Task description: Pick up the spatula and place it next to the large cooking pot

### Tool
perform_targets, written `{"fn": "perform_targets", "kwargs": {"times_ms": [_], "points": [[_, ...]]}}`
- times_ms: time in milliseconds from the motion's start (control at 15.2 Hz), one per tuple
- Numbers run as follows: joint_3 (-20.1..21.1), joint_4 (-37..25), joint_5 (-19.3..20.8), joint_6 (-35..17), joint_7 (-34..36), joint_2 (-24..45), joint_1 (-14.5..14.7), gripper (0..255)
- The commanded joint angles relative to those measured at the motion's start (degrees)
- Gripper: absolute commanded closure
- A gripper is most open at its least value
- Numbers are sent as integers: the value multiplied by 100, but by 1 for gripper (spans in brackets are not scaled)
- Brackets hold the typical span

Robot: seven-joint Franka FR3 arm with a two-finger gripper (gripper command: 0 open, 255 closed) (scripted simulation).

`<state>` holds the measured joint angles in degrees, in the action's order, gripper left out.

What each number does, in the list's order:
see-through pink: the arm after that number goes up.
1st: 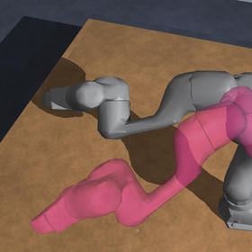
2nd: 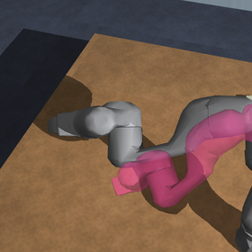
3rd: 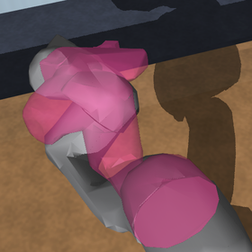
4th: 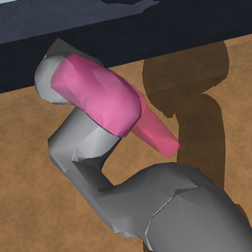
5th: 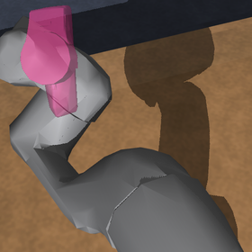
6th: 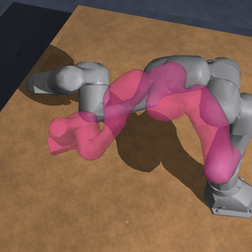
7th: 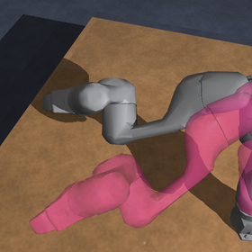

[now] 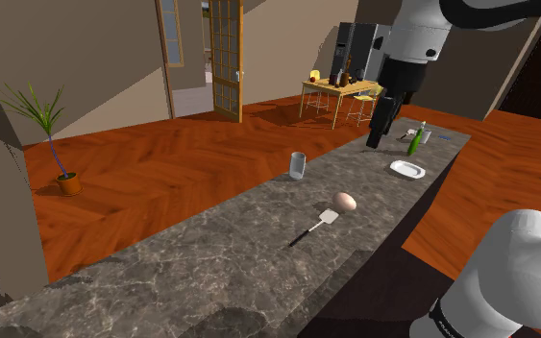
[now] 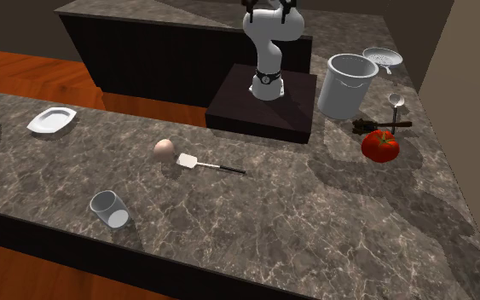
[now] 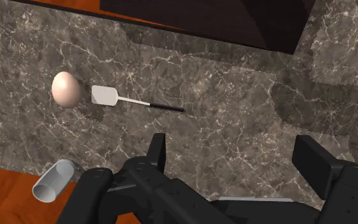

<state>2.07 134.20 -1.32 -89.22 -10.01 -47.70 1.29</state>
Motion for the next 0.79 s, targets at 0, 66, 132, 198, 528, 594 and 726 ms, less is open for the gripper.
{"fn": "perform_targets", "kwargs": {"times_ms": [0,66,132,198,528,594,726], "points": [[0,0,0,0,0,0,0,0],[-107,191,64,-157,-236,-34,37,0],[-217,374,131,-317,-471,-57,72,0],[-329,548,201,-480,-705,-69,105,0],[-927,1283,570,-1347,-1874,55,244,0],[-1054,1401,646,-1532,-2107,120,269,0],[-1311,1607,794,-1917,-2577,294,316,0]]}}
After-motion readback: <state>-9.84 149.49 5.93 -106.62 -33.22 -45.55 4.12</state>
